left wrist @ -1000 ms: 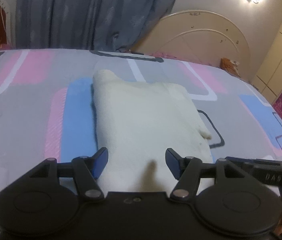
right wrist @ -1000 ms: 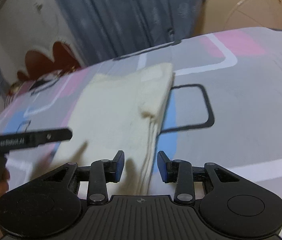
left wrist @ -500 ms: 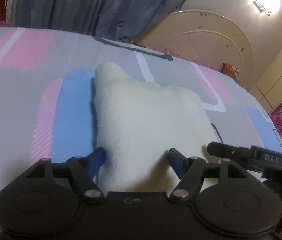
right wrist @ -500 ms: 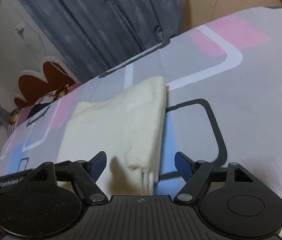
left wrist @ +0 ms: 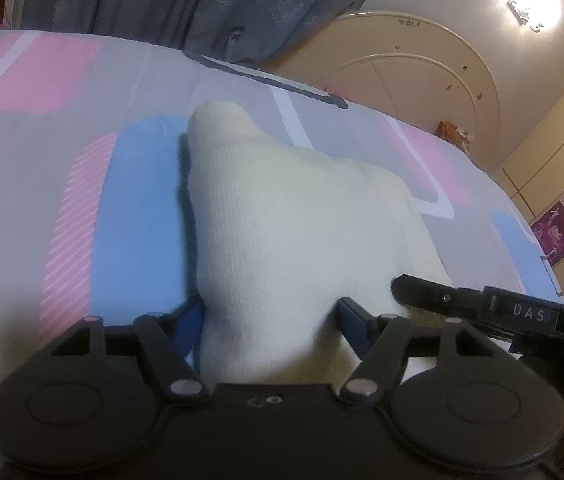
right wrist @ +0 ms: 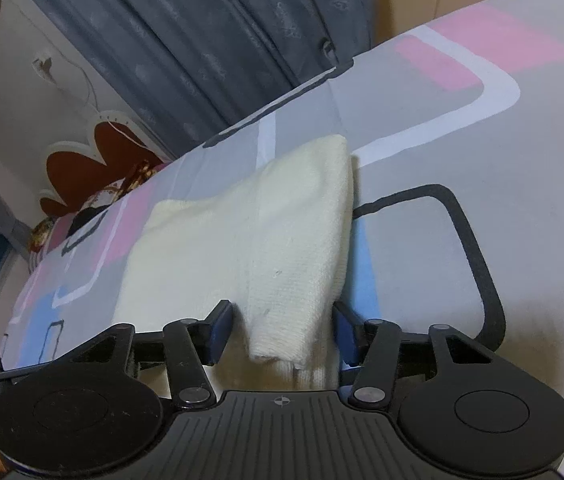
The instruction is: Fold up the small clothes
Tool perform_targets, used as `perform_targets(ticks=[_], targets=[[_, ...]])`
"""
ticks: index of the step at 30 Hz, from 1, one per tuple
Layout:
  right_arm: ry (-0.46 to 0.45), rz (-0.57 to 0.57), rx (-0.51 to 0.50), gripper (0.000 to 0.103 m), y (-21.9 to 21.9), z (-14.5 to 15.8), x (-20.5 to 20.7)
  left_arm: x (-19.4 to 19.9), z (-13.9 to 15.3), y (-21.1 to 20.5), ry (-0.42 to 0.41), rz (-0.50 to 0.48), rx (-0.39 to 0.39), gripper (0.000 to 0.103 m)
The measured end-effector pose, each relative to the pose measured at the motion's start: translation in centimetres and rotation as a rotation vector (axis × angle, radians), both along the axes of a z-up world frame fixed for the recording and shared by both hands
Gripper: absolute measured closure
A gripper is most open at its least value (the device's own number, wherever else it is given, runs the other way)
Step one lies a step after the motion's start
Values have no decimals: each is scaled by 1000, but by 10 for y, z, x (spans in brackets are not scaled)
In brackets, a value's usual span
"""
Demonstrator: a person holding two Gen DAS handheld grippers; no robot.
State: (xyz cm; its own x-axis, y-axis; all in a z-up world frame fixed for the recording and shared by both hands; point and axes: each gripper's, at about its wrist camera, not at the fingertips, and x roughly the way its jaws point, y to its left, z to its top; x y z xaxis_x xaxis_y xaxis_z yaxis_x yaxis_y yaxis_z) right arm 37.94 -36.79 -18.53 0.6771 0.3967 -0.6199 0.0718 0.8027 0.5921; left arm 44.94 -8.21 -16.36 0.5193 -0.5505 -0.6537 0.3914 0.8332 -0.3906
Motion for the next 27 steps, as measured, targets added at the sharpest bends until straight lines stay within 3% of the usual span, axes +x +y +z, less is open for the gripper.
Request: perform_targets(ticks=[5, 11, 15, 27], targets=[[-13, 13, -52, 66, 9, 5, 1, -2, 3, 0, -5, 0, 0, 54], [-37, 10, -134, 70, 23, 10, -1, -7, 11, -6, -35, -7, 39, 66], [-53, 20, -179, 72, 31, 15, -4, -15, 17, -10, -73, -13, 65, 70], [-100, 20, -128, 74, 35, 29, -9, -32, 42, -9, -134, -25, 42, 75]])
